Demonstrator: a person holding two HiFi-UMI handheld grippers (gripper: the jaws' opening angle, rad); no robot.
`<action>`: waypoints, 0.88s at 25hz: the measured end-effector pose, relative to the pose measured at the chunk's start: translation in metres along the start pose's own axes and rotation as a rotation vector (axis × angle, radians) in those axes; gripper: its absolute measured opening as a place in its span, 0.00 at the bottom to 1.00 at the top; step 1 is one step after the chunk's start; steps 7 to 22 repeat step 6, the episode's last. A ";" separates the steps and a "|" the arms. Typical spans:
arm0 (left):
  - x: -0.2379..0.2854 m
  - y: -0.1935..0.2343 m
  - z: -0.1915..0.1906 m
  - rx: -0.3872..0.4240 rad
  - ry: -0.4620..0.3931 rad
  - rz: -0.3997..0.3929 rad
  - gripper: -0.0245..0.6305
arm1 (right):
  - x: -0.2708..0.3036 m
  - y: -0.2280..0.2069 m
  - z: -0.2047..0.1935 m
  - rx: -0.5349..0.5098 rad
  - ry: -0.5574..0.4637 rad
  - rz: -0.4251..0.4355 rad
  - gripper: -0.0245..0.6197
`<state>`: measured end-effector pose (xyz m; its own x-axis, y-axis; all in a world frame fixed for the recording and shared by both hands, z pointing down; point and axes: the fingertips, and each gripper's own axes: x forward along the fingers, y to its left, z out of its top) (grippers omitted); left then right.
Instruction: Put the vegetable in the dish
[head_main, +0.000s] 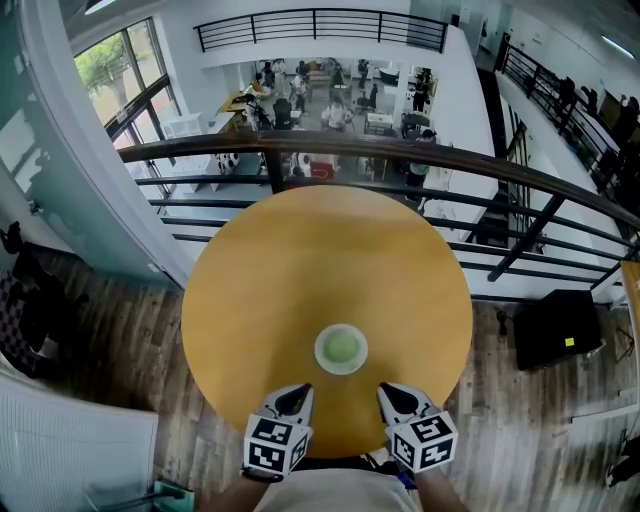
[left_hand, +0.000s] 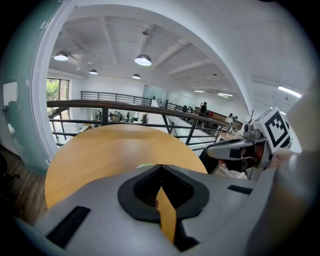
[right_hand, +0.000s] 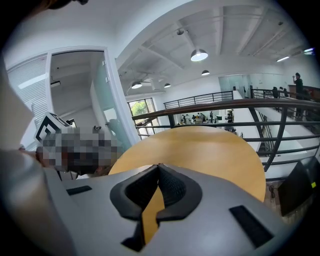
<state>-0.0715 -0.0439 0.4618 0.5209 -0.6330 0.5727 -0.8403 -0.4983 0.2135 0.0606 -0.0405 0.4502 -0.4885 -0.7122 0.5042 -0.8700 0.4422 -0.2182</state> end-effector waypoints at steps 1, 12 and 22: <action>0.000 0.001 0.000 -0.001 0.002 0.001 0.07 | 0.000 0.000 0.000 0.000 0.005 -0.004 0.08; 0.004 0.010 0.001 -0.015 0.011 0.006 0.07 | 0.005 -0.002 0.002 0.018 0.010 -0.020 0.08; 0.004 0.010 0.001 -0.015 0.011 0.006 0.07 | 0.005 -0.002 0.002 0.018 0.010 -0.020 0.08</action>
